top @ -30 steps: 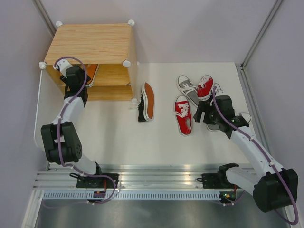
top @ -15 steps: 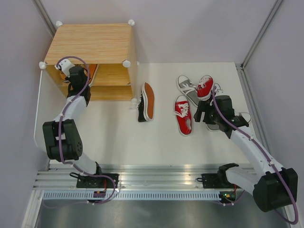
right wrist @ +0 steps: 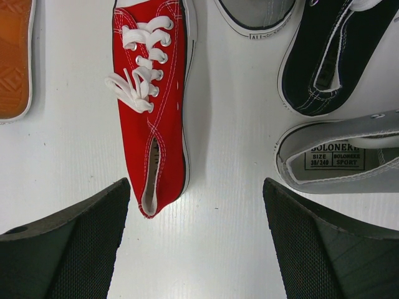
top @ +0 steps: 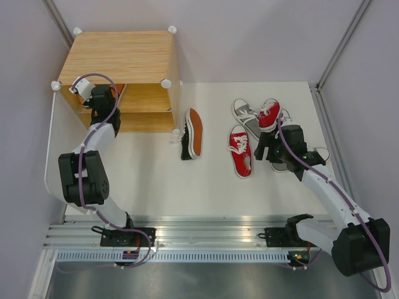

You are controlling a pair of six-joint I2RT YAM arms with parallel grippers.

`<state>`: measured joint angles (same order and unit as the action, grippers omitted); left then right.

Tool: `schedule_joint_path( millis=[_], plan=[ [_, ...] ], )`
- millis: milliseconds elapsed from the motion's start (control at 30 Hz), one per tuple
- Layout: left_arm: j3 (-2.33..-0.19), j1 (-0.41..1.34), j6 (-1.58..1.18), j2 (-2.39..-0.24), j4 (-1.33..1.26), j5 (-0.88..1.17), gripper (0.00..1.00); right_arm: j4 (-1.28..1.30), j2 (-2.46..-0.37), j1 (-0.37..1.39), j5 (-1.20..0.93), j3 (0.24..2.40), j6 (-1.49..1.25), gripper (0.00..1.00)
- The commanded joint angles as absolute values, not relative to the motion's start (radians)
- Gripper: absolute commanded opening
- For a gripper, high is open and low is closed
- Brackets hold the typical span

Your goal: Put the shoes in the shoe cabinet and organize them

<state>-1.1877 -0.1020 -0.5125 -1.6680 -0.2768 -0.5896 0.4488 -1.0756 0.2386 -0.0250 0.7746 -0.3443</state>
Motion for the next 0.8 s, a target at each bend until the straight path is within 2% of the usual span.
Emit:
schedule_joint_path(
  millis=[0,367,767],
  plan=[
    [-1.246,-0.104,-0.578,-1.69,-0.442,-0.698,0.02,0.433,-1.075,0.242,-0.006,0.801,-0.334,0.91],
    [-1.312,-0.106,-0.611,-1.767,-0.48,-0.695,0.02,0.437,-1.068,0.242,-0.006,0.801,-0.331,0.91],
    [-1.279,-0.106,-0.607,-1.775,-0.502,-0.626,0.1,0.433,-1.071,0.242,-0.006,0.796,-0.33,0.91]
  ],
)
